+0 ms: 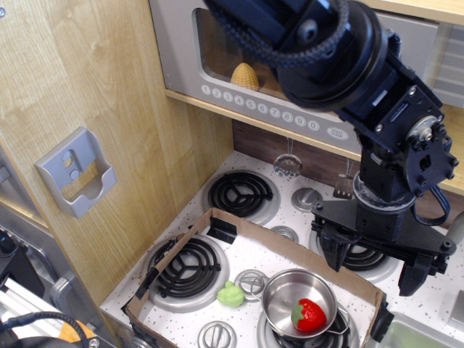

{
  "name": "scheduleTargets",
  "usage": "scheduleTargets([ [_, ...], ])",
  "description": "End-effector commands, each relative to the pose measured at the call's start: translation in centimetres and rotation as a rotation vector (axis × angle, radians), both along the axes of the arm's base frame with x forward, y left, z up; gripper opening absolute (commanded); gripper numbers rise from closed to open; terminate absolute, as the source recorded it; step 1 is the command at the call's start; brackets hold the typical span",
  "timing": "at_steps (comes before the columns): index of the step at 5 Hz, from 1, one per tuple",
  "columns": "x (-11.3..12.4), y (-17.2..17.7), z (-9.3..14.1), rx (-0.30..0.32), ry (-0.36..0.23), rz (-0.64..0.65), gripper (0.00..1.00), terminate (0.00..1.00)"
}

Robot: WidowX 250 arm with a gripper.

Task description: Open microwave

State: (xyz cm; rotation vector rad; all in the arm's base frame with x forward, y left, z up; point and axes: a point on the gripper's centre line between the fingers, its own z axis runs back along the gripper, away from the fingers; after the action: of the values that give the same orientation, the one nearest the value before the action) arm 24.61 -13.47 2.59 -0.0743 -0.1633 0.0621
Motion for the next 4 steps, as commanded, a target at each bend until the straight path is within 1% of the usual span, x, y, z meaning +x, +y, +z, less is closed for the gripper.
scheduleTargets([
  [1,0.0,0.0,0.0,0.000,0.000,0.000,1.00,0.00],
  [2,1.5,0.4,1.7,0.012,-0.031,0.005,1.00,0.00],
  [3,3.1,1.2,3.6,0.059,-0.055,0.011,1.00,0.00],
  [4,5.0,2.9,5.6,0.089,-0.078,0.005,1.00,0.00],
])
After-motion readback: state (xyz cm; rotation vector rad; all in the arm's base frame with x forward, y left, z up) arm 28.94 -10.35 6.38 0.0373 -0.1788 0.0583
